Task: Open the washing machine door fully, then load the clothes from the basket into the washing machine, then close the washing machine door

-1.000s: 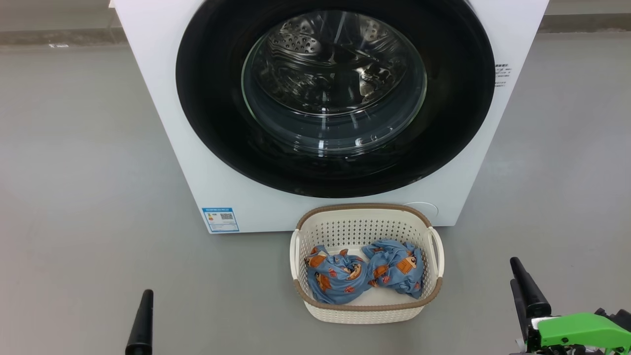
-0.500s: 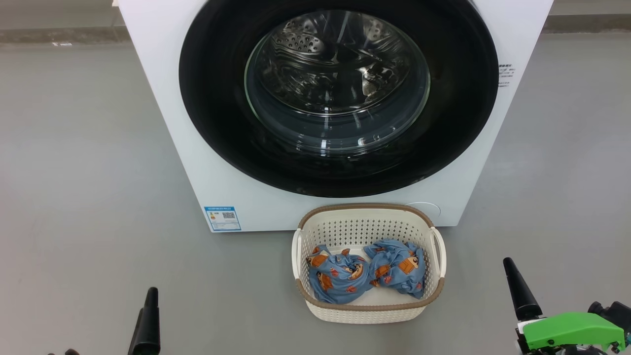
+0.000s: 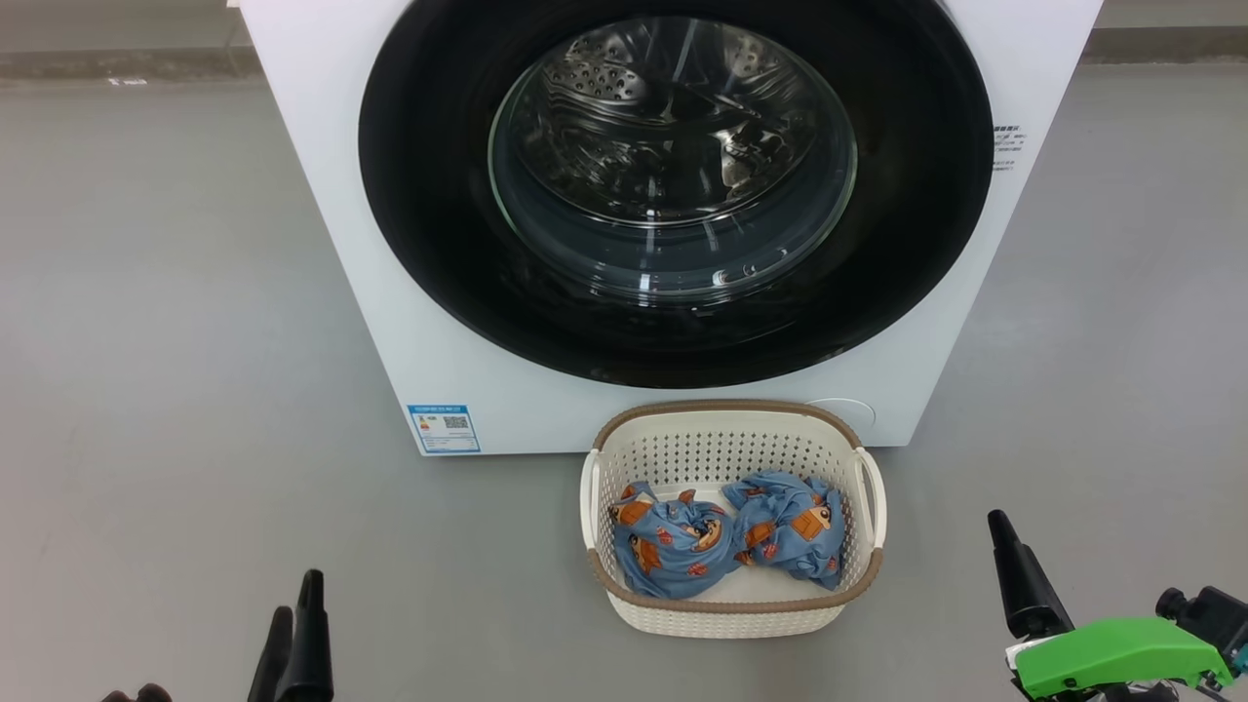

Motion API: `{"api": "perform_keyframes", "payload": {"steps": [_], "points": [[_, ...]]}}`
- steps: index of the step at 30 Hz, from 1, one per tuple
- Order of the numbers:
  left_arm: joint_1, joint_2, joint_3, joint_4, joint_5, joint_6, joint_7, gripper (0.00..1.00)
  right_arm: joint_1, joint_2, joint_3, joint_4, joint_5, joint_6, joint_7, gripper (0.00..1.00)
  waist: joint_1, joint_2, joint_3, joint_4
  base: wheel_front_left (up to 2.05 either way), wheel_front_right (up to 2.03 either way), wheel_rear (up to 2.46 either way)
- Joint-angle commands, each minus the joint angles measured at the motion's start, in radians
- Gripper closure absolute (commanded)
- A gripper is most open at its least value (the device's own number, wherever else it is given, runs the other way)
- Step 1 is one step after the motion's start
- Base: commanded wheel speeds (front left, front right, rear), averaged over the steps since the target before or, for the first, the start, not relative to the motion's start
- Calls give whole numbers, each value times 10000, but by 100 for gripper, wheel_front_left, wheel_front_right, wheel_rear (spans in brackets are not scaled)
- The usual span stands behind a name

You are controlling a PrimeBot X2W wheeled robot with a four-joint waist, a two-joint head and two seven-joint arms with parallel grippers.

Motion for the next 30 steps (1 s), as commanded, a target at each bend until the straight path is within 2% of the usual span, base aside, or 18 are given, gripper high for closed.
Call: {"api": "perform_keyframes", "payload": {"steps": [1,30], "points": [[-177,93,91,-319,265,-38,-97,0,-147,-180,186,-309,-232,33,-101,0,0,0,2,3,0,0,0],[-77,119,-126,-723,3606,-57,-927,0,-52,-313,811,-370,-3201,44,-929,0,-1,0,53,98,0,0,0]]}}
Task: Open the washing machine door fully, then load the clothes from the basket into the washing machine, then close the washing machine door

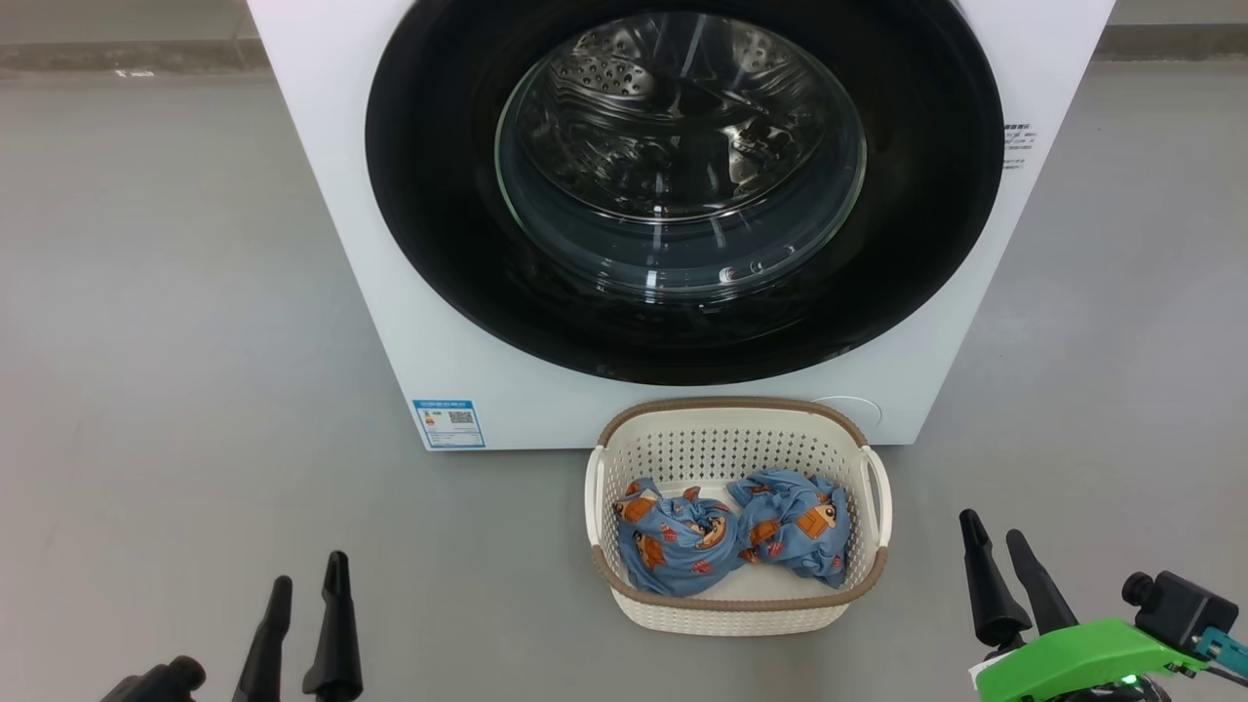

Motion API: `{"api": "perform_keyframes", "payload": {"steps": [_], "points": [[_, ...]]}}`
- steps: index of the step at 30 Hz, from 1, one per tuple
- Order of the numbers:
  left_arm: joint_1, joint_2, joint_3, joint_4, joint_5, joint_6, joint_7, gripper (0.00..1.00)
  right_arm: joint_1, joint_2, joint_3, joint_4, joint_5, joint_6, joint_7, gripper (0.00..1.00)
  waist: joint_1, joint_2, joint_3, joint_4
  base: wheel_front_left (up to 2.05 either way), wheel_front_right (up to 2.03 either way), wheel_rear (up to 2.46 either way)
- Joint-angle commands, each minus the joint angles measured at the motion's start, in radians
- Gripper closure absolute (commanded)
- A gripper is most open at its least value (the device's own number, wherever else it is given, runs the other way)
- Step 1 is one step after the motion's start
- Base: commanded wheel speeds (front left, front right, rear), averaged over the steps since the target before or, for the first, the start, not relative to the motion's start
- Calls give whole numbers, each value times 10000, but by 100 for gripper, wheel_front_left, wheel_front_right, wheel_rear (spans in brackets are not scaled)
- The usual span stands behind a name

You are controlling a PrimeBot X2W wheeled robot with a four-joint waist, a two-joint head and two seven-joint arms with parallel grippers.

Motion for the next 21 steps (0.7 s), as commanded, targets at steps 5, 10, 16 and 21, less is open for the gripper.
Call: {"api": "perform_keyframes", "payload": {"steps": [5,10,16,21], "points": [[-66,136,117,-385,1002,-45,-311,0,-41,-147,336,-292,-952,45,-304,0,0,0,-4,4,0,0,0],[-59,155,81,-440,1583,-49,-454,0,-18,-162,415,-304,-1477,47,-447,0,0,0,-5,4,0,0,0],[-45,161,70,-496,2160,-52,-597,0,5,-178,494,-305,-1993,49,-590,0,0,0,-12,7,0,0,0],[-30,167,85,-525,2732,-55,-741,0,23,-189,582,-303,-2508,50,-733,0,0,0,-10,0,0,0,0]]}}
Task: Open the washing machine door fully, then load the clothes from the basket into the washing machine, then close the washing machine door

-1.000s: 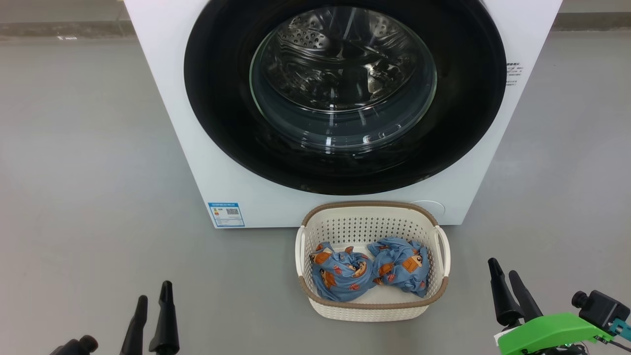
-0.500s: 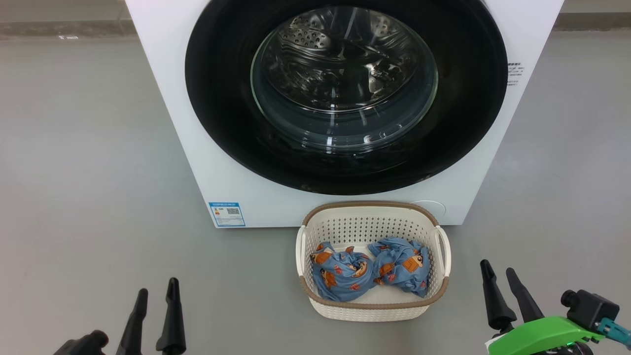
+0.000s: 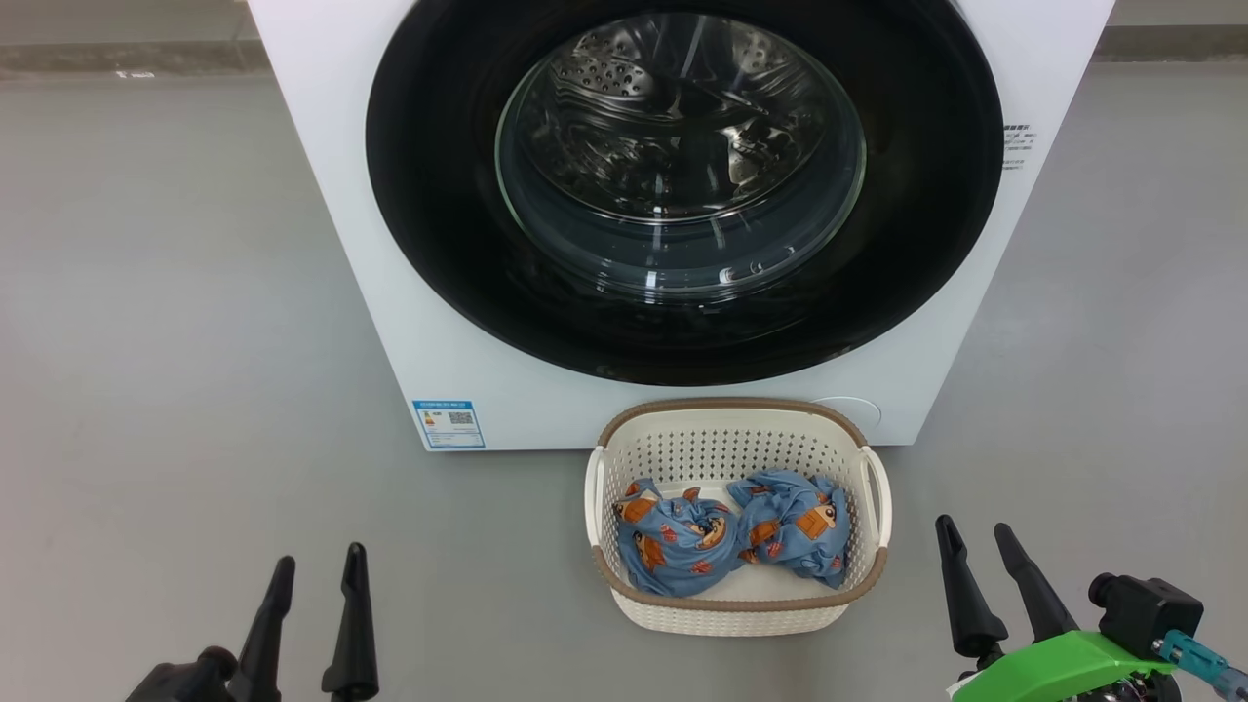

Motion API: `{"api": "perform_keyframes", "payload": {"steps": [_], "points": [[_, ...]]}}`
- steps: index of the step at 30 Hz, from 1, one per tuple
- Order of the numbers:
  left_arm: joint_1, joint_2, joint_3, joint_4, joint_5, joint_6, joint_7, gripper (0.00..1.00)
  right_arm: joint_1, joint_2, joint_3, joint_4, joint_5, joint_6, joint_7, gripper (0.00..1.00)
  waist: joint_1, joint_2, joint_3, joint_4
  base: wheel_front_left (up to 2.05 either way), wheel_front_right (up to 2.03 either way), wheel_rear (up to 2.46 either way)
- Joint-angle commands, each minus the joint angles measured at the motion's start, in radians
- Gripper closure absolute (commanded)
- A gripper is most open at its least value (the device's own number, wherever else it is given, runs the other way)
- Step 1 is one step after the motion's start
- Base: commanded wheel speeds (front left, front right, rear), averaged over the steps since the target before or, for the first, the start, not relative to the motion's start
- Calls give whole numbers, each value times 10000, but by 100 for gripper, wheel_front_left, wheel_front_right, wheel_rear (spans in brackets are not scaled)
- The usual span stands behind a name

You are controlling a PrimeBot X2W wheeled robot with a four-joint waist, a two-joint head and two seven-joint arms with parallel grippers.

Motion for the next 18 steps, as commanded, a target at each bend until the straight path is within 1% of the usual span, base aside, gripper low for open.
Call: {"api": "perform_keyframes", "payload": {"steps": [1,18], "points": [[-45,123,247,-330,322,-38,-152,0,-41,-155,272,-275,-335,51,-184,0,0,0,4,-7,0,0,0],[-8,116,479,-231,2029,-49,-639,0,27,-146,331,-317,-2030,57,-670,0,0,0,72,-194,0,0,0]]}}
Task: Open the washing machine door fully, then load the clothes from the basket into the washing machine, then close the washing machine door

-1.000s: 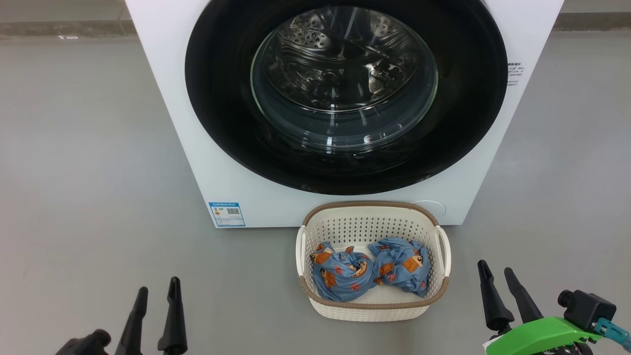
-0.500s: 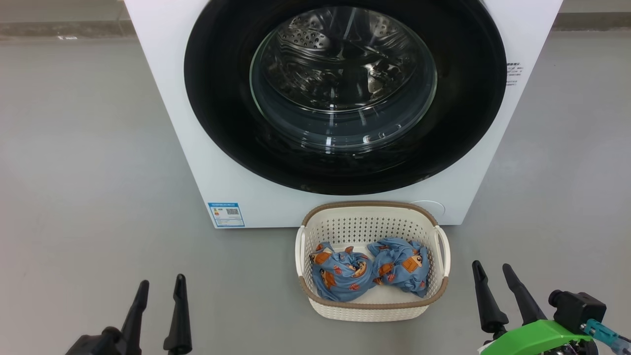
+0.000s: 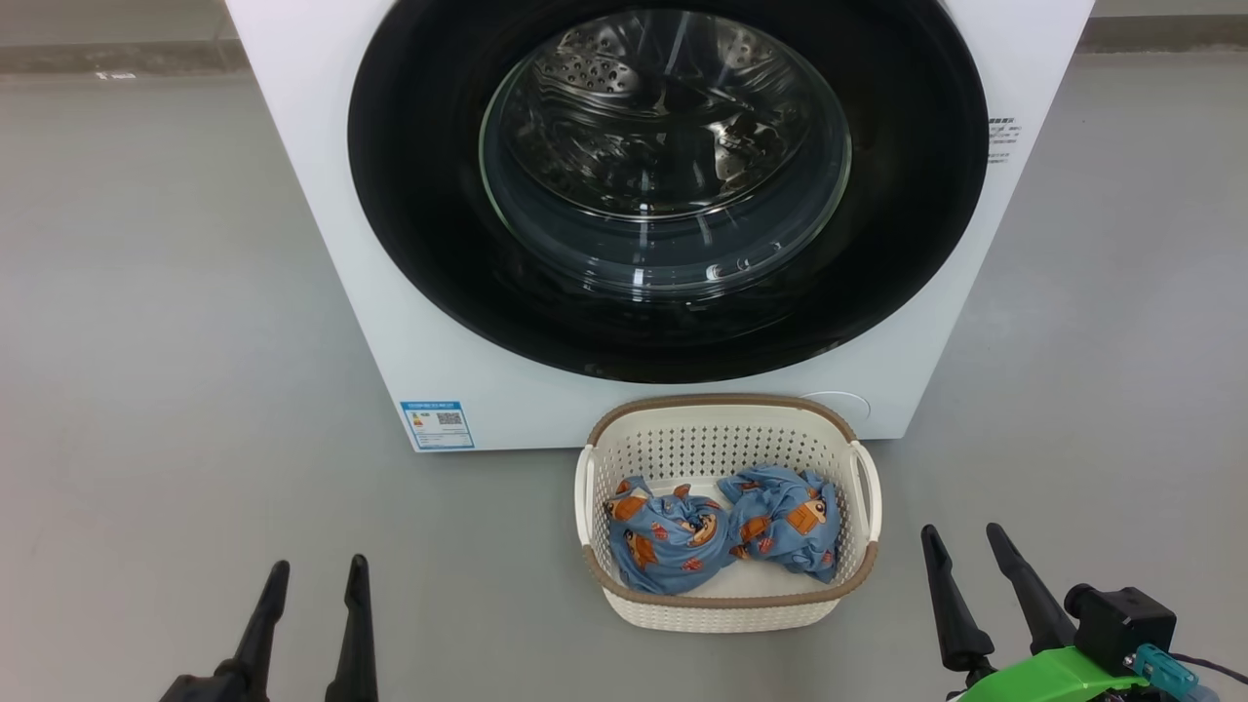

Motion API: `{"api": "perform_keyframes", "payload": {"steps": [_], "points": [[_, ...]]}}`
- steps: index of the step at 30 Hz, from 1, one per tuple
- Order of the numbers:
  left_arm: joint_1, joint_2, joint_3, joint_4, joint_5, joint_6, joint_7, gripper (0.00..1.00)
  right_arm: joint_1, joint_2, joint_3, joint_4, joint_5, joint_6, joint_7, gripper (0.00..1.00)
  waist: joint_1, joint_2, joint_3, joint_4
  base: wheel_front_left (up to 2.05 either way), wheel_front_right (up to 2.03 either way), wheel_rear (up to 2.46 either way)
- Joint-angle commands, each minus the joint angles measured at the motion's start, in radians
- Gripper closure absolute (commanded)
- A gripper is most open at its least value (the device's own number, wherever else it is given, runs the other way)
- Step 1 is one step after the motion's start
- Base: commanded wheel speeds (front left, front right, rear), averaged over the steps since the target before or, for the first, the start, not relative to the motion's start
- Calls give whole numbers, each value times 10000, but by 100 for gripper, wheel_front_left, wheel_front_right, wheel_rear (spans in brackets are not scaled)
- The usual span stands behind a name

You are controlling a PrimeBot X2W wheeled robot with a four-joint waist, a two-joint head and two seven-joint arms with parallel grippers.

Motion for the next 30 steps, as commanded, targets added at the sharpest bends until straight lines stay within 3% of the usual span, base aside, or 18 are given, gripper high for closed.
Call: {"api": "perform_keyframes", "payload": {"steps": [1,19,30], "points": [[-205,104,330,-186,335,-29,-149,0,-116,-126,170,-284,-292,58,-189,0,0,-1,8,-20,0,0,0],[-310,79,505,38,270,-29,-149,0,-103,-88,16,-355,-281,58,-189,0,0,-1,76,-60,4,4,-7],[-473,69,476,49,388,-29,-149,0,-197,-61,-32,-385,-307,58,-189,0,0,-1,216,-61,71,71,-143]]}}
